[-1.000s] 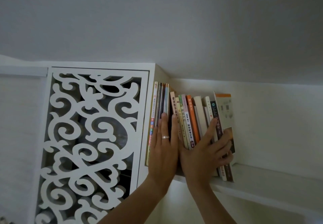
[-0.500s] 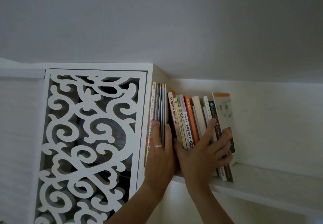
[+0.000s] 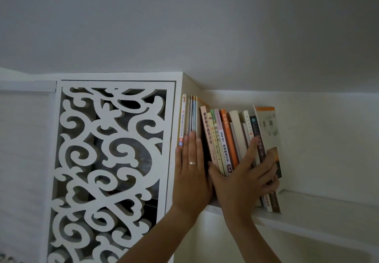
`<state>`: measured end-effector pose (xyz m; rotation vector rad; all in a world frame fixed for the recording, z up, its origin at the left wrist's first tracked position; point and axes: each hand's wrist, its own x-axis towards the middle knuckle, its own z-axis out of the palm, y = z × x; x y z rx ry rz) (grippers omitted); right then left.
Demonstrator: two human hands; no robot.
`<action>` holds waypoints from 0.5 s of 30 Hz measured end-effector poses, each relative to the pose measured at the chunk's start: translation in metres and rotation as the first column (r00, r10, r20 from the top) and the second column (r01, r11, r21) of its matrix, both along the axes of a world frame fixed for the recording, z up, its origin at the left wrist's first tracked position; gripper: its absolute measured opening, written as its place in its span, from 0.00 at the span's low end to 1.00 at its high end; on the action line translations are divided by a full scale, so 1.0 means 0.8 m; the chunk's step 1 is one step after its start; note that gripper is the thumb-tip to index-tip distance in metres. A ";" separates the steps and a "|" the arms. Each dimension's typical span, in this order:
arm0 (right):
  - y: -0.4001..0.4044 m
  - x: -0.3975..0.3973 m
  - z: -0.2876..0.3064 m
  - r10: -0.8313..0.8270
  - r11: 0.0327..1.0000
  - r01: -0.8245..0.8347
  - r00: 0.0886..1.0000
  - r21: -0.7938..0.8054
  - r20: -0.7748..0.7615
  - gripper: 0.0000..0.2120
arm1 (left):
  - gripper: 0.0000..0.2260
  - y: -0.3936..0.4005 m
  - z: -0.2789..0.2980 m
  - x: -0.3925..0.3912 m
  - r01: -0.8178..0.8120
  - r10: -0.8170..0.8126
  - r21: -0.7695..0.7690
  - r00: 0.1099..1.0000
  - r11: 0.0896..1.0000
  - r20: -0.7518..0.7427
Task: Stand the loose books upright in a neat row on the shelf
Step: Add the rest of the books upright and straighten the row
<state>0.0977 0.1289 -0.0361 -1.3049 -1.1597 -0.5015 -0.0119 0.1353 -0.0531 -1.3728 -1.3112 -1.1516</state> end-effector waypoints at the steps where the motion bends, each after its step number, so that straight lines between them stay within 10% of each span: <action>1: 0.000 0.000 0.000 0.001 1.000 -0.001 1.000 0.000 0.000 0.61 | 0.34 0.003 0.000 -0.001 -0.029 0.028 -0.014 1.000 0.999 -0.011; 15: -0.001 0.087 0.009 0.149 0.988 -0.138 0.962 -0.062 0.228 0.59 | 0.22 -0.014 0.000 -0.004 0.237 -0.237 0.010 0.971 0.972 0.027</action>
